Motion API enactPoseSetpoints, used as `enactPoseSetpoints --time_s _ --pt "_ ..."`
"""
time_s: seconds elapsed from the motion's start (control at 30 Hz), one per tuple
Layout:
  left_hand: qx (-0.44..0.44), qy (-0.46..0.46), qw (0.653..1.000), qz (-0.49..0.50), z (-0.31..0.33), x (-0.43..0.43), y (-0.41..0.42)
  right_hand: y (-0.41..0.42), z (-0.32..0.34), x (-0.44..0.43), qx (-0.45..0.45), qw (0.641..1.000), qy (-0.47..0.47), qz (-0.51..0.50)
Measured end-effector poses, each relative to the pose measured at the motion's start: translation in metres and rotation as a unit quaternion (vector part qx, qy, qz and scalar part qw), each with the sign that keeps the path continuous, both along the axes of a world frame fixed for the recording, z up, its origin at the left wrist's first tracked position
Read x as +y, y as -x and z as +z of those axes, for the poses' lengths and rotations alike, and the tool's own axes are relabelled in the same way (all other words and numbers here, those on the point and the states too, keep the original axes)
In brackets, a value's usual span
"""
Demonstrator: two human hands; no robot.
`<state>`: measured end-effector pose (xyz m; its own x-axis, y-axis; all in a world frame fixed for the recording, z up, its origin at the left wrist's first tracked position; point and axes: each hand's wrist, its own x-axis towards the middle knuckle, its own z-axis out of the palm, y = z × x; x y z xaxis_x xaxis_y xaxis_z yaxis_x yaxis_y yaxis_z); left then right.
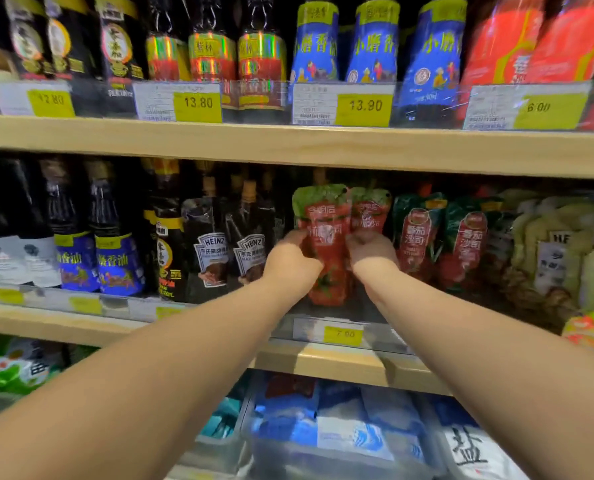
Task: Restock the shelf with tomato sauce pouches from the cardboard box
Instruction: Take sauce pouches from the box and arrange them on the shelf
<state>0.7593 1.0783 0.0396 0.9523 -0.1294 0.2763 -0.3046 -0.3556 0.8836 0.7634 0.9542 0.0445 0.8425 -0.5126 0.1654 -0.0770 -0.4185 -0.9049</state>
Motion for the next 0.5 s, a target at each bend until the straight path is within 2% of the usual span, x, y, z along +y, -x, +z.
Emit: enactPoseSetpoints --time_s 0.1,0.23,0.3,0.4,0.5 --pt "0.007 0.014 1.000 -0.008 -0.014 0.001 -0.002 -0.005 -0.016 0.000 -0.001 0.999 -0.027 0.027" --pt "0.003 -0.034 0.999 -0.014 -0.018 -0.001 0.008 -0.002 -0.021 -0.007 0.018 0.996 -0.069 0.059" --pt "0.017 -0.103 0.995 0.000 -0.019 -0.002 0.014 -0.001 -0.021 -0.009 0.025 0.996 -0.057 0.063" --pt "0.055 -0.242 0.968 0.024 -0.021 -0.004 0.021 0.002 -0.023 -0.011 0.064 0.996 -0.015 0.055" --pt "0.083 -0.303 0.949 0.009 -0.021 -0.012 0.019 0.003 -0.024 -0.006 0.139 0.987 0.026 0.072"
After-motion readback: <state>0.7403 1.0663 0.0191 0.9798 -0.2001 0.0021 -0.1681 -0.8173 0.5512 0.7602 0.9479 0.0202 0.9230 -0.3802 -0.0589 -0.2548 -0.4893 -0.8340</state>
